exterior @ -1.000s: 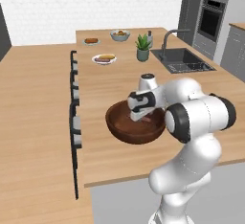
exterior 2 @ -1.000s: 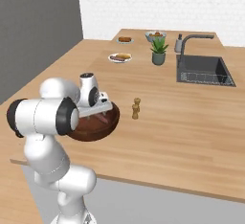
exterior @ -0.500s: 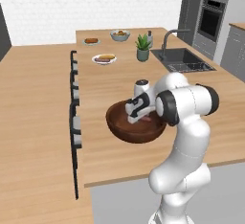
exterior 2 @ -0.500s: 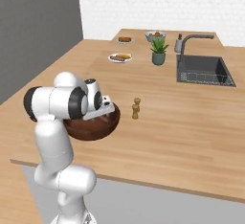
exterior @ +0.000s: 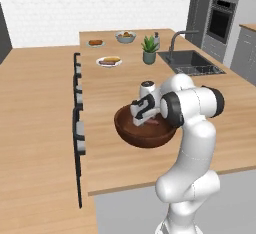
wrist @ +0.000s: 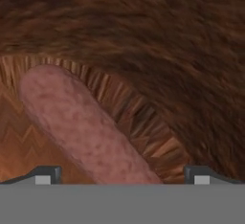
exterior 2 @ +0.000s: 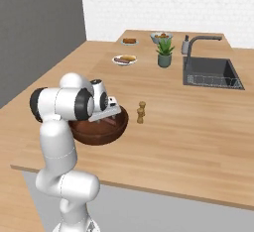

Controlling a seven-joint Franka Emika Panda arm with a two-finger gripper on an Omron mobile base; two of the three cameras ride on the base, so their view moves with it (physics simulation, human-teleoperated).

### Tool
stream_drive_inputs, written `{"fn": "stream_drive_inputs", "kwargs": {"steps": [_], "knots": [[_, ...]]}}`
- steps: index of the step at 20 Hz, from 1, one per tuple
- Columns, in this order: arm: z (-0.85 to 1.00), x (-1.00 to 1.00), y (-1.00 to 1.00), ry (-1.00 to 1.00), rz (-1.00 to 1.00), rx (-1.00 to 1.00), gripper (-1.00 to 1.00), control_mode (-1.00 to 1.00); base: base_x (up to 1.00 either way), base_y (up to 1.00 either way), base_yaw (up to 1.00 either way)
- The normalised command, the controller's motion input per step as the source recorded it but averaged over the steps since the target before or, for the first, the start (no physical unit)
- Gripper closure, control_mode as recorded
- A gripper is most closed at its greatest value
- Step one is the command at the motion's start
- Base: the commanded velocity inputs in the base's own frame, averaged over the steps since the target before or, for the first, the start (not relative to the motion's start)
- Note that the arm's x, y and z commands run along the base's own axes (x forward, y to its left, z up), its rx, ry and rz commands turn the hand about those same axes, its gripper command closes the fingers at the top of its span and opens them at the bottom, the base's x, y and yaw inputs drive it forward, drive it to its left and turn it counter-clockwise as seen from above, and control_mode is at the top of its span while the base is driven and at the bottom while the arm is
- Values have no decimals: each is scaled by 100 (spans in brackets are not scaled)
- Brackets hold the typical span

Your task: Place one bun and one sausage from the bowl on each plate.

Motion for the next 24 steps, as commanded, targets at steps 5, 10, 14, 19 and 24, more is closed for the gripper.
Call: {"fn": "stream_drive_inputs", "kwargs": {"steps": [5, 10, 14, 19, 24], "knots": [[0, 0, 0, 0, 0, 0, 100, -100, 0, 0, 0], [0, 0, 0, 0, 0, 0, 100, -100, 0, 0, 0], [-19, 0, 0, 0, 0, 0, 100, -100, 0, 0, 0], [-21, -13, 0, -9, 0, 0, 100, -100, 0, 0, 0], [84, -34, 5, -22, -8, -13, 100, -100, 0, 0, 0]]}}
